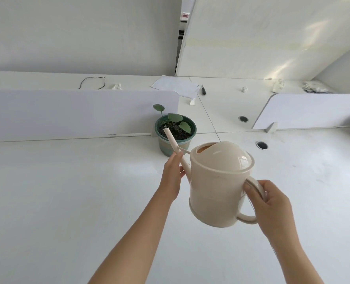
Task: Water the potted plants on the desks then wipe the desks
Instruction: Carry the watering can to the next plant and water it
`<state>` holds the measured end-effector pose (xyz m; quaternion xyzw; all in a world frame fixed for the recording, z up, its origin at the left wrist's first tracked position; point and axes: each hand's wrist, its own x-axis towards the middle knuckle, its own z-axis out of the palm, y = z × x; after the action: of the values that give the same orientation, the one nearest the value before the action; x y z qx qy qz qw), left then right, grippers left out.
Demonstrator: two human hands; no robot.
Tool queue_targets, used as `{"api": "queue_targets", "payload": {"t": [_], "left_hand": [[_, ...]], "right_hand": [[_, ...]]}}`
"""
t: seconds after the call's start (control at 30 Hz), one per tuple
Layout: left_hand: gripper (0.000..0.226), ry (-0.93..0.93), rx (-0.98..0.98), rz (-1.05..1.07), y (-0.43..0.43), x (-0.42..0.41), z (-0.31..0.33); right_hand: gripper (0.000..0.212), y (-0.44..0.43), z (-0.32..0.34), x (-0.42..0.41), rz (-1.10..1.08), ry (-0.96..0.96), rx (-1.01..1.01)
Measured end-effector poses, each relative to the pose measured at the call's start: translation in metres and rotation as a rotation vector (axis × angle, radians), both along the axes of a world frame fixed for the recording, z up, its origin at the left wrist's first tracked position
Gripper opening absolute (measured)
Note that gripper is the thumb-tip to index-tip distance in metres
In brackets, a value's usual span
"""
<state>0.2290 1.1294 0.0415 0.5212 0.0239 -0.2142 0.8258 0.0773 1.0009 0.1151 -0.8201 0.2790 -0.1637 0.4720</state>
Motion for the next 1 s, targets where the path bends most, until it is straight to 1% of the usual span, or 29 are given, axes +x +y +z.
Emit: {"api": "queue_targets", "payload": {"t": [0.2,0.3,0.4,0.43,0.53,0.7,0.87,1.0], "left_hand": [[0.024,0.066,0.022,0.033,-0.008,0.021,0.001],[0.021,0.093,0.008,0.043,-0.013,0.026,0.000],[0.029,0.138,-0.013,0.047,-0.019,0.026,-0.003],[0.028,0.142,-0.013,0.043,-0.021,0.025,-0.004],[0.017,0.142,-0.018,0.027,-0.030,0.024,-0.005],[0.025,0.141,-0.005,-0.008,-0.049,0.026,-0.001],[0.014,0.104,0.028,-0.064,-0.069,0.036,0.015],[0.018,0.096,0.028,-0.086,-0.081,0.045,0.025]], "right_hand": [[0.020,-0.003,0.003,0.024,0.006,0.023,-0.058],[0.020,-0.008,0.005,0.031,0.017,0.029,-0.073],[0.019,-0.017,0.007,0.035,0.024,0.034,-0.074],[0.018,-0.019,0.008,0.036,0.024,0.034,-0.072],[0.018,-0.029,0.009,0.038,0.013,0.024,-0.068],[0.018,-0.045,0.012,0.040,-0.033,-0.005,-0.087],[0.018,-0.062,0.015,0.046,-0.077,-0.045,-0.111],[0.018,-0.071,0.015,0.051,-0.106,-0.072,-0.111]]}}
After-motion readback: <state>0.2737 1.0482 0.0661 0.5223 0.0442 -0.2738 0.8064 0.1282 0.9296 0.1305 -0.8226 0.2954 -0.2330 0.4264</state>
